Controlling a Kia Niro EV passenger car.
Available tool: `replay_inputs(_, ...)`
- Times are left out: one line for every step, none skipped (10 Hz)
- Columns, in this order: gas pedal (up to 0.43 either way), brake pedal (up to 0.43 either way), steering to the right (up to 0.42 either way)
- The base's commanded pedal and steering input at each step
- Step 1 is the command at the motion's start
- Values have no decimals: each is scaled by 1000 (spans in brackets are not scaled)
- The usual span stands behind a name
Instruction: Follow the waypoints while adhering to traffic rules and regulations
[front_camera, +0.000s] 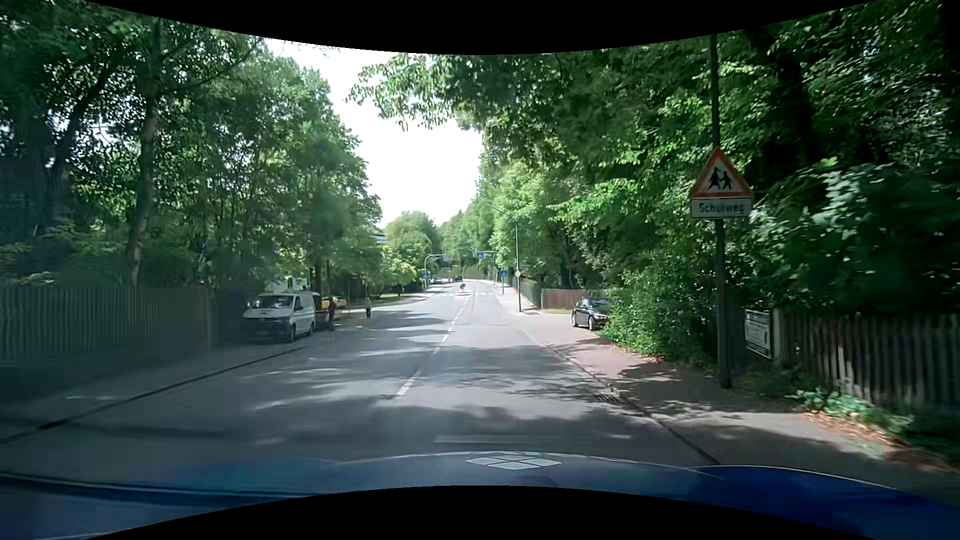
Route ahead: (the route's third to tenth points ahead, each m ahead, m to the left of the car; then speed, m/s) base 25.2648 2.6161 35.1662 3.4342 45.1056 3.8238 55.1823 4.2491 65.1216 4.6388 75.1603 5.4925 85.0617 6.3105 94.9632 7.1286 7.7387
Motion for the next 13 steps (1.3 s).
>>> replay_inputs(98,0,-36)
replay_inputs(98,0,-34)
replay_inputs(98,0,-33)
replay_inputs(98,0,-28)
replay_inputs(87,0,-24)
replay_inputs(79,0,-20)
replay_inputs(79,0,-12)
replay_inputs(79,0,-3)
replay_inputs(79,0,-2)
replay_inputs(79,0,-2)
replay_inputs(79,0,-2)
replay_inputs(79,0,-2)
replay_inputs(87,0,-3)
